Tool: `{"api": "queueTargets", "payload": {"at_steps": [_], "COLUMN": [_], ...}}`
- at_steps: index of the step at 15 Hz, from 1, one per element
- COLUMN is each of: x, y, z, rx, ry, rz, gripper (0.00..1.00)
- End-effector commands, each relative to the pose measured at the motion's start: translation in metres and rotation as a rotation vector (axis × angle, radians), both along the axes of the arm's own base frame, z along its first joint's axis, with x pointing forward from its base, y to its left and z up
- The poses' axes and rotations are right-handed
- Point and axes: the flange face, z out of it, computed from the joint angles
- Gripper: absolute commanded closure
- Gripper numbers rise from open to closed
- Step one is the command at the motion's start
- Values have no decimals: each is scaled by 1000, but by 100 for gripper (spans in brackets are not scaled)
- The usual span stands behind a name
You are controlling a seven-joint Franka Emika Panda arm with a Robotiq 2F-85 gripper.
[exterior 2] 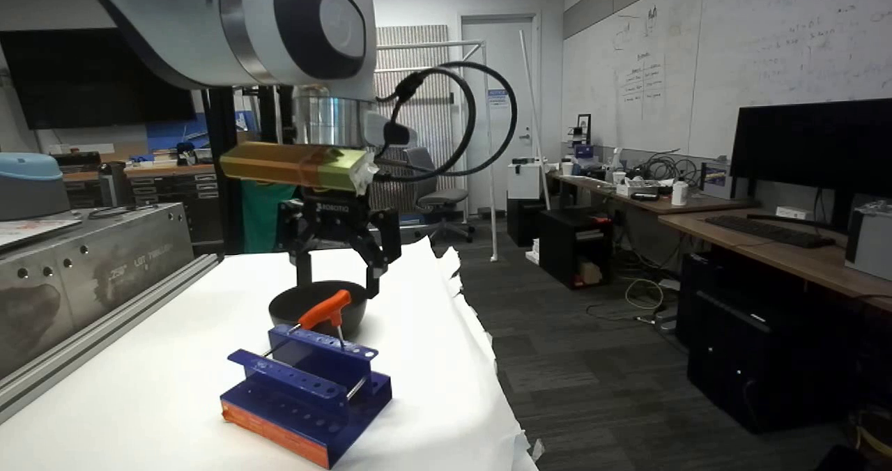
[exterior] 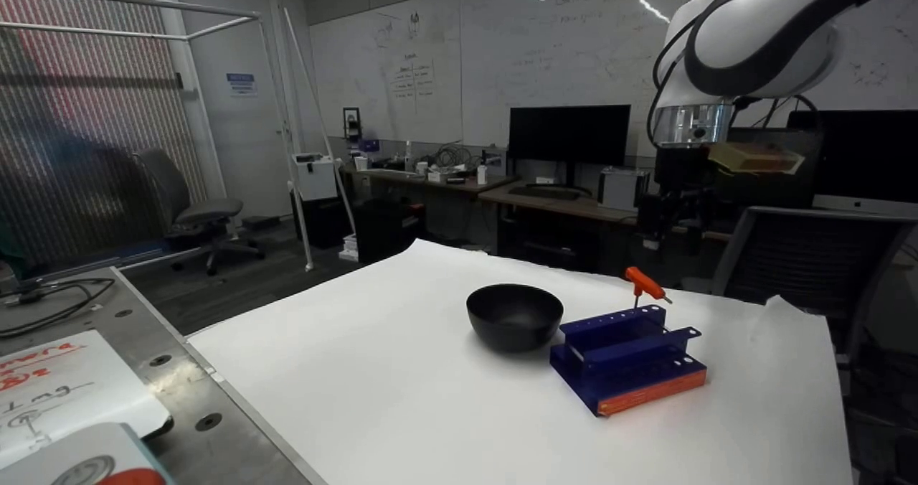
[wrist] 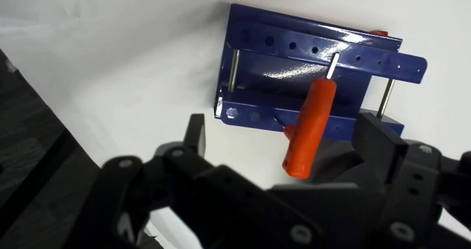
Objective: Put the metal object with the orange handle in the black bowl
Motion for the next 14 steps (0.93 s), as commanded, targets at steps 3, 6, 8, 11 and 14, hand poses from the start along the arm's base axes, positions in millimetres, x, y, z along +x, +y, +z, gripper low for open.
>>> {"api": "queueTargets", "payload": {"at_steps": [3,6,8,11,14], "x": [22,26,27,29,29], "y": [-2,7,15,24,32], "z": [-27,-35,-38,-40,-36], "rx": [-11,3,4,-11,-15], "ry": [48,62,56,52,41], "rz": [-2,13,27,54,69], "gripper": [0,0,0,27,51]}}
